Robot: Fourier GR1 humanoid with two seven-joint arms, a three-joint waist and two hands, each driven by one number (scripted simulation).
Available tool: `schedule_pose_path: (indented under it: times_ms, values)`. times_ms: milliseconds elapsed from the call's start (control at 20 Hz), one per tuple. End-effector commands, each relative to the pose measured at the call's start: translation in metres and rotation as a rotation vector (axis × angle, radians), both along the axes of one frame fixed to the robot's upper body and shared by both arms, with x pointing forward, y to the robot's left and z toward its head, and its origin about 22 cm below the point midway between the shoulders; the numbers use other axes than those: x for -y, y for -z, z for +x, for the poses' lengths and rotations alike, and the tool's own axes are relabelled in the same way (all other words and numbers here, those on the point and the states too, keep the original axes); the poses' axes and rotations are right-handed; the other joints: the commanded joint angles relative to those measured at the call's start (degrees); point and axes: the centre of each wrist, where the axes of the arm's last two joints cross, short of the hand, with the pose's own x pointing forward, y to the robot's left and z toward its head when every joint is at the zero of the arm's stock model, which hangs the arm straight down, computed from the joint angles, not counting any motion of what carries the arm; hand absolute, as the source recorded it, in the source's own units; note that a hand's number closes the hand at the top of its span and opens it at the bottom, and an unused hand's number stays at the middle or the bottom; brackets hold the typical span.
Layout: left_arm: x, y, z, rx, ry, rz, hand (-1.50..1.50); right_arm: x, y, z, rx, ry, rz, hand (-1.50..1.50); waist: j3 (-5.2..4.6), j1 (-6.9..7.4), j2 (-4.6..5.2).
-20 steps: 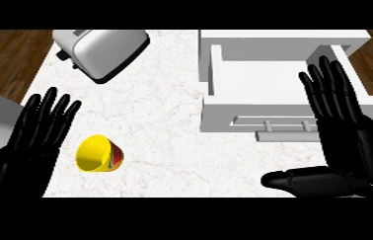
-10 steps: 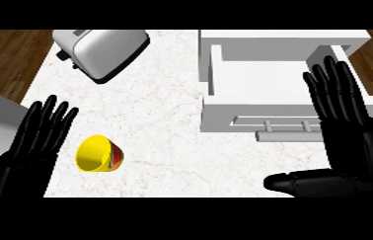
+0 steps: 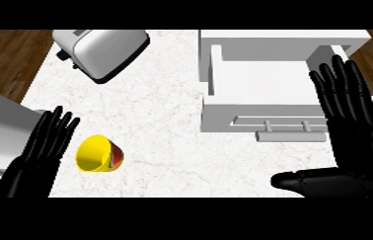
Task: Pick up the cup, place it into the drawer and close the drawer
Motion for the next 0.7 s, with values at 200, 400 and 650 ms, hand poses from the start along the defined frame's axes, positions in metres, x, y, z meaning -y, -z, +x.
schedule_pose_path:
  times_ms: [200, 400, 650]
  values:
    - [-0.024, 0.037, -0.008, -0.049, -0.080, 0.026, -1.50, 0.004, -0.001, 0.005, -0.003, -0.005, 0.013, -1.50, 0.00, 0.02, 0.00]
    - [-0.043, 0.048, 0.008, -0.080, -0.068, 0.054, -1.50, 0.000, -0.009, 0.006, -0.015, -0.016, -0.010, -1.50, 0.00, -0.04, 0.02]
    - [-0.040, 0.082, 0.015, -0.089, -0.043, 0.033, -1.50, 0.006, -0.006, 0.006, -0.011, -0.021, 0.003, -1.50, -0.01, -0.09, 0.03]
